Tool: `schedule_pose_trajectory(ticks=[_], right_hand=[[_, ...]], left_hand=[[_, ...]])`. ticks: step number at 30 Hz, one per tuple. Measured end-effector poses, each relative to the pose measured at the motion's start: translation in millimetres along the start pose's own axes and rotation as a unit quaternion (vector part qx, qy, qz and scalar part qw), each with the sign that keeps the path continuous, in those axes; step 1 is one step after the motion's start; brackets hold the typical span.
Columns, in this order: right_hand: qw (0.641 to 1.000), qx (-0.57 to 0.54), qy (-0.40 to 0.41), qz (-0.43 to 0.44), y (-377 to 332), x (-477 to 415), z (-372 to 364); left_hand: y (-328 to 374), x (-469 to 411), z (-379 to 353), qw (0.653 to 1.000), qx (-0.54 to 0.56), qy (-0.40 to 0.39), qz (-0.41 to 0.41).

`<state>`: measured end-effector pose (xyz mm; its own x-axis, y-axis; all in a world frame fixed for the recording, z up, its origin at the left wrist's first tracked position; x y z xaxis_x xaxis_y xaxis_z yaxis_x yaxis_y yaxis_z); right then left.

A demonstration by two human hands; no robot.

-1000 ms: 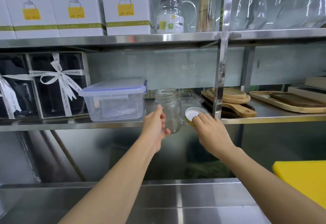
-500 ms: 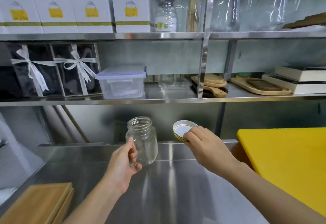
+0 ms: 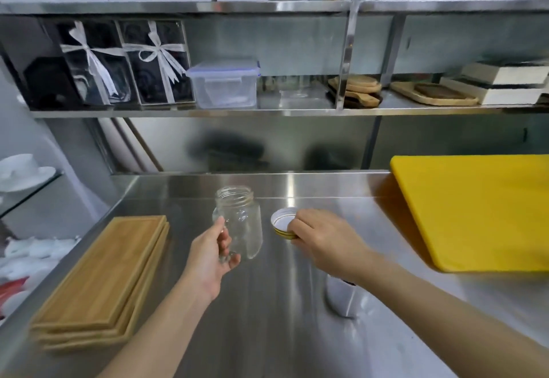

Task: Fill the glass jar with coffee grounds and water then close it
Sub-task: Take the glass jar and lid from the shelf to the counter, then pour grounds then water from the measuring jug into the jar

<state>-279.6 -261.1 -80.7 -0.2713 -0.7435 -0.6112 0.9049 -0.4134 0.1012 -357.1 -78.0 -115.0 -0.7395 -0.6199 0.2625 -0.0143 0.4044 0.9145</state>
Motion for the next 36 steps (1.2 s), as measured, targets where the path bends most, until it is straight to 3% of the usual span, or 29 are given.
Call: schedule_pose_trajectory(ticks=[7,15,27,30,33,36], right_hand=[[0.998,-0.02,-0.064,0.022,-49.6,59.4,-43.1],[0.984,-0.035,-0.171,-0.032,-80.2,116.4,-78.7],[0.974,-0.037,-0.22,-0.038,-106.1,155.6,-94.1],[0.979,-0.039,-0.194,-0.046,-105.7,156.9,-92.5],[0.978,-0.045,-0.185,-0.09,-98.5,152.7,-83.0],[0.964,-0.107,-0.154,-0.191,-83.3,150.9,-73.3]], left_hand=[[-42.5,36.5,32.5,0.998,-0.027,0.044,0.038],[-82.9,55.8,53.7,0.996,-0.037,0.061,0.049],[-121.0,72.0,76.0,0.998,-0.027,0.023,0.049],[-124.3,71.9,79.5,0.997,-0.047,0.005,0.054],[-124.8,71.5,82.1,0.995,-0.093,-0.009,0.031],[-126.1,69.4,86.0,0.991,-0.132,-0.01,0.014]])
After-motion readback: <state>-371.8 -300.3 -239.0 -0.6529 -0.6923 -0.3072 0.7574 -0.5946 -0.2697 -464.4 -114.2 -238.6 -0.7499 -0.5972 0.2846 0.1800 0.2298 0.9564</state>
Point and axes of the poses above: each hand's wrist, its own x-axis away from the middle knuckle, its own z-axis out of the back of the hand, y = z × x, the point moved 2 cm from there along -x, towards the middle knuckle, and after that the axes turned 4 degrees about -z, right-handed, at the moved point
